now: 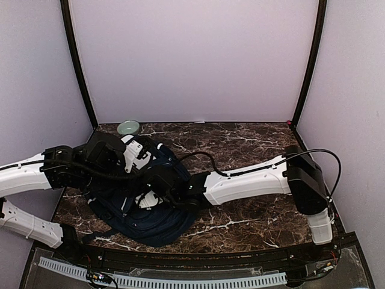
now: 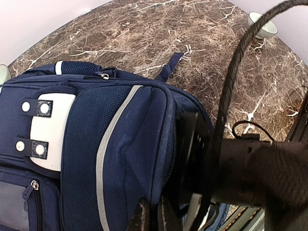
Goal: Pack the student bag
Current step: Place the pen in the upper front pocket of the bag, then rotate the student bag at the center of the board.
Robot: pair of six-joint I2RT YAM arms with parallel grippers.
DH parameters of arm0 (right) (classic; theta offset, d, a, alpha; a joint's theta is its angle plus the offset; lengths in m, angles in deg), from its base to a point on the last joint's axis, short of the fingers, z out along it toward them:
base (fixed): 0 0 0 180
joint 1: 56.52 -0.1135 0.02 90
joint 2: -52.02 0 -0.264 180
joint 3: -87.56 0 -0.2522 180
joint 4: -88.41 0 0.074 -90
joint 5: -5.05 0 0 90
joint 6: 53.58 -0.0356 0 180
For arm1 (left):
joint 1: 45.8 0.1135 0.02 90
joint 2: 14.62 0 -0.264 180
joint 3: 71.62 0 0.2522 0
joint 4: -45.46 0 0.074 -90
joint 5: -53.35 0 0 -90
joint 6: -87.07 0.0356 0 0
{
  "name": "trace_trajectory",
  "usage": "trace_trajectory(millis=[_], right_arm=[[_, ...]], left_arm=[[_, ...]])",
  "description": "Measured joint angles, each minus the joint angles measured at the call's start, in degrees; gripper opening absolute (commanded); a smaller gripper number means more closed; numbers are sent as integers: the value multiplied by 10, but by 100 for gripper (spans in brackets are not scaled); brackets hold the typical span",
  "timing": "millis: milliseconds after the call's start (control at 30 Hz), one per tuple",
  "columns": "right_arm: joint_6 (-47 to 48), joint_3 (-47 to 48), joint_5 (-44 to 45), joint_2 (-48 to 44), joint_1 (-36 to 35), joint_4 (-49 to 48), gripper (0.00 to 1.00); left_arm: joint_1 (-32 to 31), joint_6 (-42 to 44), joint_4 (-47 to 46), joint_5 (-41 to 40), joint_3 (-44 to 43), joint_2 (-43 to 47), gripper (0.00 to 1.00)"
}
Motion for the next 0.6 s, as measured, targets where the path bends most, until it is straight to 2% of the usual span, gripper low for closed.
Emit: trace_trajectory(millis=[67, 167, 233, 400, 600], right_arm=[[-11, -2, -8, -6, 4, 0, 37], [-27, -36, -17, -40, 4, 8, 40], [-50, -69, -32, -74, 0, 29, 40], [-114, -115, -78, -149, -18, 87, 41], [-197, -126, -177, -234, -25, 196, 41]], left_arm=[[0, -2, 0, -2, 0, 1, 14], [-1, -7, 0, -5, -1, 6, 36], [-4, -8, 0, -5, -4, 19, 46], [-5, -44, 24, -13, -19, 56, 58], [-5, -122, 119, -15, -20, 82, 57]])
